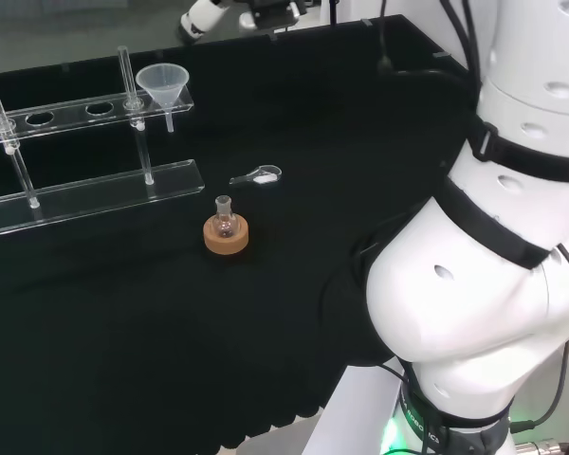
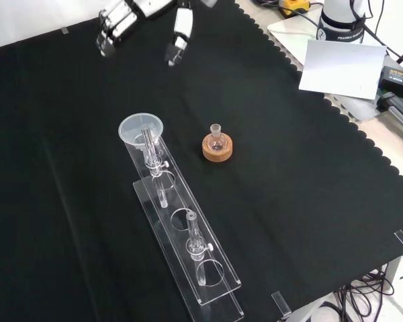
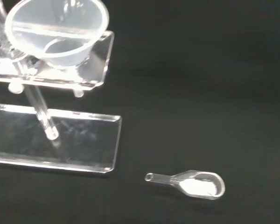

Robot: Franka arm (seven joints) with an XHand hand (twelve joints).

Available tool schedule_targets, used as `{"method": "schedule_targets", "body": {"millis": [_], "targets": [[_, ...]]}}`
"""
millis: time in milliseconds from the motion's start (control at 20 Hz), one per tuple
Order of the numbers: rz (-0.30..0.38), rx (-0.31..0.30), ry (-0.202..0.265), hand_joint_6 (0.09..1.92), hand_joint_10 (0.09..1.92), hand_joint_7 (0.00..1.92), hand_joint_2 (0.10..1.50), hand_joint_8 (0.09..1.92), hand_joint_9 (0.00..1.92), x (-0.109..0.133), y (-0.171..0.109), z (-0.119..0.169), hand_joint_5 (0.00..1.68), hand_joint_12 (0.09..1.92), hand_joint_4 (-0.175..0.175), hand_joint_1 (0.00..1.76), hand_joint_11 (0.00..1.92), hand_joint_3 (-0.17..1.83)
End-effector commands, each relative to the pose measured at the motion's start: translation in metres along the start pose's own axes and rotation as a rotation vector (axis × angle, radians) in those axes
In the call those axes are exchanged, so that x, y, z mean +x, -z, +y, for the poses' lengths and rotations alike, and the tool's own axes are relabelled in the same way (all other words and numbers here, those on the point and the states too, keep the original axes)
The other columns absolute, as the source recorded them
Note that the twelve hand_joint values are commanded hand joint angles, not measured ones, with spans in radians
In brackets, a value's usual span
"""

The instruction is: Pick up the funnel from the transparent funnel stand.

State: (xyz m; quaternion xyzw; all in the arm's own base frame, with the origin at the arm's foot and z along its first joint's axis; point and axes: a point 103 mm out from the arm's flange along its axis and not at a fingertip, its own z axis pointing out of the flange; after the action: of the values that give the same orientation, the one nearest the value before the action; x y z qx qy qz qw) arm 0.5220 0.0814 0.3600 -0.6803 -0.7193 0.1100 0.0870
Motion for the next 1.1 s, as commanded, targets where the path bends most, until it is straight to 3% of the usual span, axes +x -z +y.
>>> {"method": "schedule_targets", "body": {"millis": [50, 550, 1100], "targets": [[-0.029, 0.107, 0.061, 0.09, 0.74, 0.0, 0.78, 0.41, 0.12, 0.046, -0.022, 0.031, 0.05, 1.46, 0.02, 0.52, 0.07, 0.3], [-0.068, 0.16, 0.058, 0.09, 0.79, 0.0, 0.74, 0.3, 0.09, 0.065, -0.034, 0.05, 0.0, 1.48, 0.01, 0.56, 0.17, 0.32], [-0.12, 0.193, 0.03, 0.09, 0.86, 0.0, 0.68, 0.37, 0.15, 0.071, -0.041, 0.06, 0.0, 1.48, -0.011, 0.65, 0.29, 0.35]]}}
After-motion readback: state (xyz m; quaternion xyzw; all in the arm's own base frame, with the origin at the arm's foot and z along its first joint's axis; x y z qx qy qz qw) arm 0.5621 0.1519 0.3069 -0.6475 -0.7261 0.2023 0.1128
